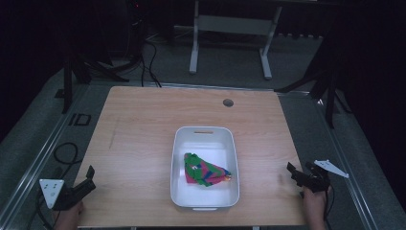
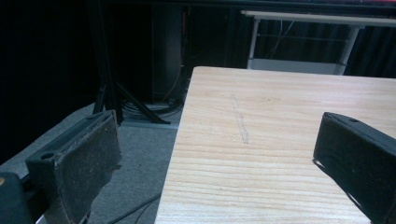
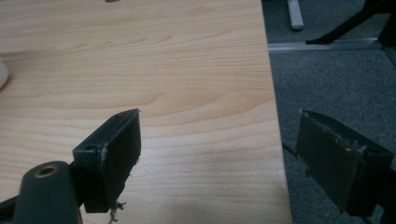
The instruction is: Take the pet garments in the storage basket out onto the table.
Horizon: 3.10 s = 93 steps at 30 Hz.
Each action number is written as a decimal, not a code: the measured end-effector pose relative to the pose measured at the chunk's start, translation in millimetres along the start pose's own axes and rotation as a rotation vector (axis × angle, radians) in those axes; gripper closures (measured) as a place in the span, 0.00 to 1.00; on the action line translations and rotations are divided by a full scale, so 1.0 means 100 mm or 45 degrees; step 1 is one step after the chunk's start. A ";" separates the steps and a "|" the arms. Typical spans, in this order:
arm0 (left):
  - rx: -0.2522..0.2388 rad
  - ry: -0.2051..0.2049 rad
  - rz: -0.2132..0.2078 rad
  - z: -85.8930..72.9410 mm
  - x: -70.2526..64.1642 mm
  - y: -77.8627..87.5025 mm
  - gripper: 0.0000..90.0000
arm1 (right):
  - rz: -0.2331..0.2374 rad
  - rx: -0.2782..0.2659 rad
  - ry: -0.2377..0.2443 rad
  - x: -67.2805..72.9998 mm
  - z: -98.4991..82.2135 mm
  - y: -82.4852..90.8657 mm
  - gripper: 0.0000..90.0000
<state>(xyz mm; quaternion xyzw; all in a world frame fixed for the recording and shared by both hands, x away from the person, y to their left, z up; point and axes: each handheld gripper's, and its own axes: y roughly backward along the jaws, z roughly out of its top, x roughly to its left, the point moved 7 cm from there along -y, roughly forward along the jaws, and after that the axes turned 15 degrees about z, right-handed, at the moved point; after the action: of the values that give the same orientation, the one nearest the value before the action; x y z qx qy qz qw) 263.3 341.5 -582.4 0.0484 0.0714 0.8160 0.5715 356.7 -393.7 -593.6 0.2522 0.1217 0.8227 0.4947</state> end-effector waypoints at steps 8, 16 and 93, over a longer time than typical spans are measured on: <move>-0.003 0.011 -0.009 0.00 0.00 0.00 0.01 | 0.042 0.058 0.014 0.01 -0.01 -0.05 0.14; 0.002 0.018 -0.024 0.00 0.00 0.00 0.01 | 0.148 0.195 0.176 0.01 -0.04 -0.06 0.15; 0.009 0.024 -0.044 0.00 0.00 0.00 0.01 | 1.115 0.880 0.954 2.87 0.39 -0.83 0.15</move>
<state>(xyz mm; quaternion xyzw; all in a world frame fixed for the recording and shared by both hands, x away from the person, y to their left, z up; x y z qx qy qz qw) 263.4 341.9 -582.5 0.0414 0.0805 0.8062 0.5847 329.7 -104.5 -513.3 0.1197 0.4280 0.8931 -0.0693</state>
